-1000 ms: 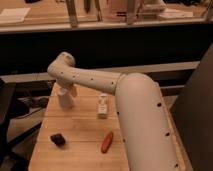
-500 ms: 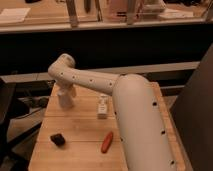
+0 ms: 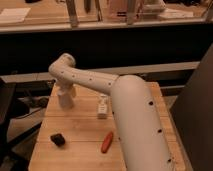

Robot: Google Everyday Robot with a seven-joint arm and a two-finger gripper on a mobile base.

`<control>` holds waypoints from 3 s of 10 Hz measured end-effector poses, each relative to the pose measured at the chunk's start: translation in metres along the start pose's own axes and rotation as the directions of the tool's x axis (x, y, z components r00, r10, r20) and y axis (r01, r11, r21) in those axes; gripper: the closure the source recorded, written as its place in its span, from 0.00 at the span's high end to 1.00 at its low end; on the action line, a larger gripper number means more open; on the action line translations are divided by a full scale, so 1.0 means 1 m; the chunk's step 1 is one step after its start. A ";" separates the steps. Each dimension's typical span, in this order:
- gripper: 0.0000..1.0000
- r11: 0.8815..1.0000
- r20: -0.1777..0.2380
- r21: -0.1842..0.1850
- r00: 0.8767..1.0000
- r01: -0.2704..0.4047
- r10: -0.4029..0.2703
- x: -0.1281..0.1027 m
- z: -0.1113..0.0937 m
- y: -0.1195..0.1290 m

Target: Place the ceramic cup over the eraser

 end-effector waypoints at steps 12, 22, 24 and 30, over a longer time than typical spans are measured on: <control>0.80 0.999 0.066 -0.045 0.998 0.023 -0.020 0.003 0.016 -0.006; 0.80 0.996 0.094 -0.074 0.995 0.047 -0.040 -0.002 0.025 -0.010; 0.80 0.996 0.096 -0.078 0.994 0.050 -0.042 -0.002 0.026 -0.009; 0.31 0.995 0.095 -0.086 0.994 0.057 -0.049 -0.002 0.025 -0.001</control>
